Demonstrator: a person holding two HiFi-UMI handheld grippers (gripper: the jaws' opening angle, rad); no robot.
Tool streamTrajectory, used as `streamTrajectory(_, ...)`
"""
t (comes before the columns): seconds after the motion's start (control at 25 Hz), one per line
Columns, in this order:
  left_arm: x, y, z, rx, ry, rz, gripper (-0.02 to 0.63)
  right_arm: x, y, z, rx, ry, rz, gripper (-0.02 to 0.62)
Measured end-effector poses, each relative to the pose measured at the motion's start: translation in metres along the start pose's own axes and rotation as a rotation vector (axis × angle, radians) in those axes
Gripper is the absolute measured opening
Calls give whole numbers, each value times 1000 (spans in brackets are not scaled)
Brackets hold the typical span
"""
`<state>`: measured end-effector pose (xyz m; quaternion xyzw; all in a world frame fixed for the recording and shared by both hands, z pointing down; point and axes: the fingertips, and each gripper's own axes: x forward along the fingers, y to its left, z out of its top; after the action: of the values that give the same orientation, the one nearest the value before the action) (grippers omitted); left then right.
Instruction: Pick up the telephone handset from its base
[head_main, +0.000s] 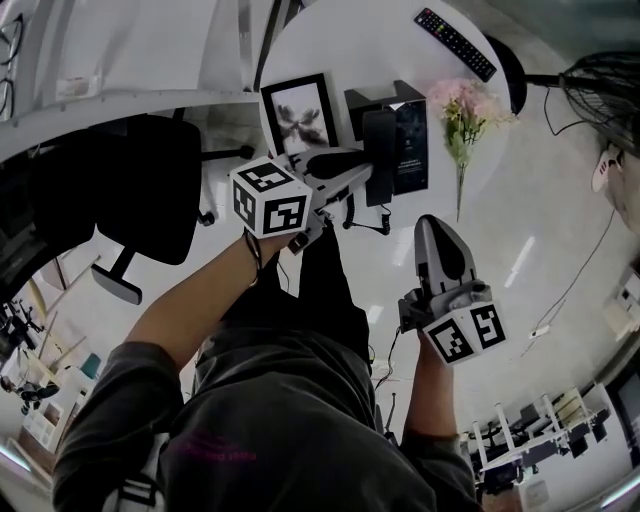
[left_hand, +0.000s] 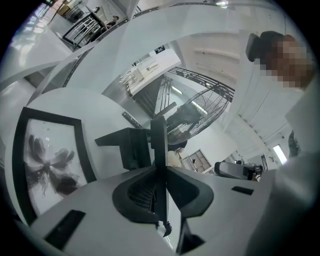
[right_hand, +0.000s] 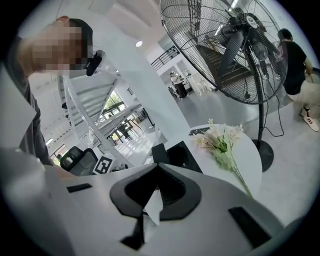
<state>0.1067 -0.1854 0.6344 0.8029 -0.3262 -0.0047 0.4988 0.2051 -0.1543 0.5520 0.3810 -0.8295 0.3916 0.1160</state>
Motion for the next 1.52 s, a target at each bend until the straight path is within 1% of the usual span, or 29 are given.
streamTrajectory(0.24,-16,-22,19,31,-28,-27,75,-6,14,19,-22,-46,2,18)
streamTrajectory(0.44,-37,-45,43,66,-66,-61,75,-14,28,39,-44,-92,0,18)
streamTrajectory(0.68,-71,-82,79,130,-117,-117,74,-27,50,66,-75,-151,-5,18)
streamTrajectory(0.92,-101,-118,109,197,-139,-147,75,-38,71,90,-103,-207,-8,18)
streamTrajectory(1.24,-147,-157,136,280,-175,-190,74,-51,105,111,-135,-273,-14,18)
streamTrajectory(1.52,-185,-181,158,332,-224,-223,74,-61,137,125,-171,-330,-19,18)
